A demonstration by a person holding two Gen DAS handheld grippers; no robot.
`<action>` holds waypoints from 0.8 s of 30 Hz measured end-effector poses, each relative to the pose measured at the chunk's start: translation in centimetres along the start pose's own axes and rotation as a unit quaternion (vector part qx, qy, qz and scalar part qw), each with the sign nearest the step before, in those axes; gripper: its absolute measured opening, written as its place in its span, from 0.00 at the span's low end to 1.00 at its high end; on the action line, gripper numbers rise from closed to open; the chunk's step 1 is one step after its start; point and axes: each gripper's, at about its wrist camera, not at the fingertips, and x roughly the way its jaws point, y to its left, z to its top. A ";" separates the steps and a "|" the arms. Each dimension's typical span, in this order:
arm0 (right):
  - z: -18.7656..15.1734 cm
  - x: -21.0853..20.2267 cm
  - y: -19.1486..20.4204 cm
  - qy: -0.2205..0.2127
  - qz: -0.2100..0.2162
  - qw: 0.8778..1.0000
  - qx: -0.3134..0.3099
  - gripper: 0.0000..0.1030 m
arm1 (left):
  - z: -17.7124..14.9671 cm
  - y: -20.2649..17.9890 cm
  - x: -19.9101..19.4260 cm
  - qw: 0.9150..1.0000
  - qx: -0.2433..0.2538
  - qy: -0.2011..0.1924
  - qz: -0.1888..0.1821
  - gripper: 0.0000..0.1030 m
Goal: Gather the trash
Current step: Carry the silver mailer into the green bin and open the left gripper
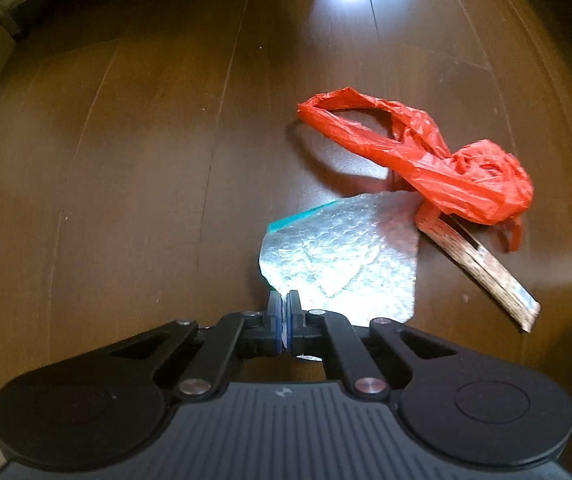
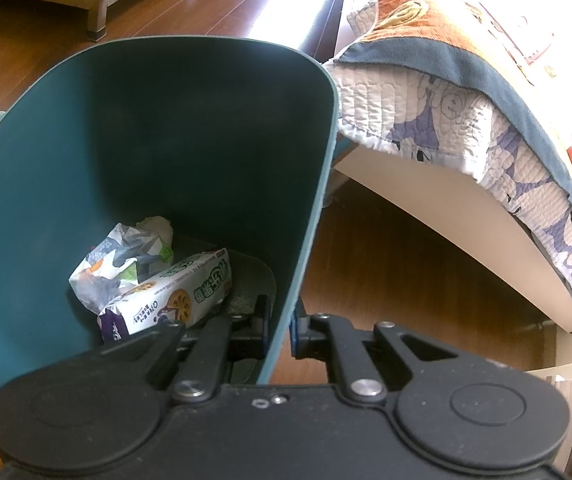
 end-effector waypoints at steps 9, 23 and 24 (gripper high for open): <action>-0.1 0.0 0.1 0.000 -0.001 1.000 0.000 0.09 | 0.2 -0.3 -8.9 0.996 0.057 -0.064 -0.016 0.01; 0.1 -0.2 0.1 -0.005 0.006 1.000 -0.002 0.09 | -1.0 -3.7 -25.6 0.974 0.111 -0.155 -0.126 0.01; 0.2 -0.2 0.1 -0.005 0.007 1.000 -0.002 0.09 | -1.2 -4.3 -27.0 0.969 0.119 -0.166 -0.139 0.01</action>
